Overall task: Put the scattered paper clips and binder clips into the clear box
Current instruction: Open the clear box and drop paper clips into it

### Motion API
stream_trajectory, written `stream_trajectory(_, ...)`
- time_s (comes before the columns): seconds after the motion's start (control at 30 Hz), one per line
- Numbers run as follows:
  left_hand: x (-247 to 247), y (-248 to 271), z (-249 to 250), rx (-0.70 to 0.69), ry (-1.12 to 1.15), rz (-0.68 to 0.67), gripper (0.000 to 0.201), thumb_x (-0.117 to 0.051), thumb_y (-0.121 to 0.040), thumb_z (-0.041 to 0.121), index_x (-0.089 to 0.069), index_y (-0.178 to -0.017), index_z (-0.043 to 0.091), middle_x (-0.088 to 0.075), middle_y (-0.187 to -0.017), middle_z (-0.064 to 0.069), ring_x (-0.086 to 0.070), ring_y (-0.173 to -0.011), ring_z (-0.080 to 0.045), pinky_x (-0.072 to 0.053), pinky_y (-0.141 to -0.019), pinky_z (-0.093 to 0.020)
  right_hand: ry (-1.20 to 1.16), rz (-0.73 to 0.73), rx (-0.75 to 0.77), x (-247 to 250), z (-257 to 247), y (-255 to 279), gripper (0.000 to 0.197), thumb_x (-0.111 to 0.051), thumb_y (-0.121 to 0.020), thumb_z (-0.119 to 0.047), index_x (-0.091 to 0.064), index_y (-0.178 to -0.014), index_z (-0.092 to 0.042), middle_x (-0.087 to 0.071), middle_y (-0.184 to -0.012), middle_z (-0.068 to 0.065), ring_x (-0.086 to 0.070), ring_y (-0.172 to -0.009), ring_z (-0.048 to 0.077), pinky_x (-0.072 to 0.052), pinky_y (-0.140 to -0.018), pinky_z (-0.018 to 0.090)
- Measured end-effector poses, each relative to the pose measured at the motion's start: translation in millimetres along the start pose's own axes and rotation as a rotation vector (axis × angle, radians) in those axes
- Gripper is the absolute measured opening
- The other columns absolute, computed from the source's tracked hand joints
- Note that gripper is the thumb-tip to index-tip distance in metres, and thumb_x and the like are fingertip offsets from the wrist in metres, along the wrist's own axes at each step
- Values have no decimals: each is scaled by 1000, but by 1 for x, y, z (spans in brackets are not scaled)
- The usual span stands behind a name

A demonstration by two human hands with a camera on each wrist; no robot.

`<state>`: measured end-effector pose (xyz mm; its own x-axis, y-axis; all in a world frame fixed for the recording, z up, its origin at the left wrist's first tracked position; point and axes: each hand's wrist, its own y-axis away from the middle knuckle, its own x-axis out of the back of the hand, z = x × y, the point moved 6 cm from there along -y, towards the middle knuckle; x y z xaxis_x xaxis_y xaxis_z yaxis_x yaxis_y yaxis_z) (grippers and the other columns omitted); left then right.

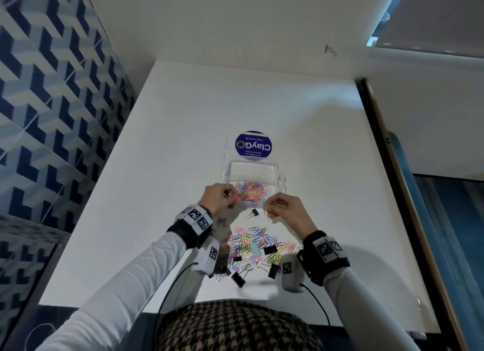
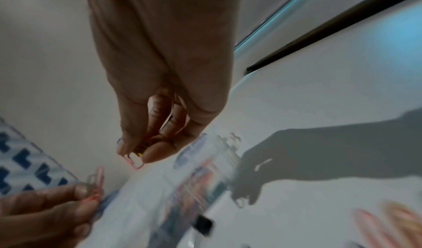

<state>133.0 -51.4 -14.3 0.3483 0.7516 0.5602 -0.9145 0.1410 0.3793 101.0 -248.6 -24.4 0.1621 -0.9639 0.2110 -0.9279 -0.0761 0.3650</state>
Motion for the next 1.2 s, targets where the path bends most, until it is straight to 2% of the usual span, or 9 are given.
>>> stream_trajectory(0.1,13,-22,17,-47,-59,49,14,-67,-79,6,-67,-93,3,-69,-99,-17,-61,-86,-23,-46,-86,-27,-50,50,41,5,-24,-16,11,-71,-76,-2,-63,-76,-8,-60,-69,8,-59,-59,14,-53,-62,21)
stream_trajectory(0.27,6,-40,26,-100,-318,-147,40,-52,-81,-6,-59,-117,9,-66,-115,-15,-61,-105,-27,-43,-92,-26,95,139,63,6,-46,-47,11,-69,-76,4,-62,-76,-5,-57,-62,3,-57,-49,1,-51,-53,10)
stream_trajectory(0.37,15,-37,24,-142,-331,-110,44,-46,-84,-8,-56,-122,11,-63,-119,-14,-60,-106,-27,-42,-92,-27,282,185,94,4,-52,-58,11,-66,-76,3,-66,-86,0,-63,-72,7,-60,-59,6,-52,-69,21)
stream_trajectory(0.47,31,-25,8,-146,-279,-88,35,-50,-86,-5,-59,-117,8,-66,-111,-12,-63,-100,-23,-44,-85,-23,560,70,131,-8,-48,-58,22,-63,-79,1,-65,-100,-2,-65,-97,16,-60,-89,25,-46,-81,28)
stream_trajectory(0.6,54,-4,-33,-114,-234,-82,23,-49,-84,-9,-65,-95,3,-65,-89,-6,-61,-58,6,-46,-58,-8,681,-53,310,-25,-40,-33,17,-54,-85,0,-64,-98,-3,-64,-98,16,-58,-87,26,-48,-80,36)
stream_trajectory(0.73,42,17,-60,-132,-338,-210,26,-46,-86,-7,-66,-90,9,-69,-92,-8,-64,-73,-11,-45,-61,-3,925,-352,248,-47,-6,-10,23,-55,-85,-3,-59,-106,-10,-60,-112,10,-56,-102,25,-48,-84,37)
stream_trajectory(0.9,8,24,-53,-186,-690,-252,19,-49,-90,16,-58,-106,10,-58,-107,-10,-58,-99,-29,-49,-84,-39,1225,-543,352,-69,14,7,55,-60,-79,4,-42,-130,-10,-43,-128,12,-43,-114,27,-45,-81,39)
stream_trajectory(1.03,-38,38,-23,-339,-780,-365,35,-47,-91,20,-44,-125,10,-51,-114,-10,-55,-102,-28,-48,-79,-37,1323,-488,411,-71,19,6,49,-60,-79,2,-43,-124,-8,-44,-122,14,-41,-112,28,-42,-72,38)
stream_trajectory(1.2,-76,30,-16,-305,-794,-345,44,-53,-87,11,-37,-127,6,-43,-126,-14,-46,-114,-30,-47,-80,-40,1185,-404,311,-60,28,5,19,-55,-83,-2,-50,-100,-8,-51,-109,10,-48,-101,28,-35,-66,36)
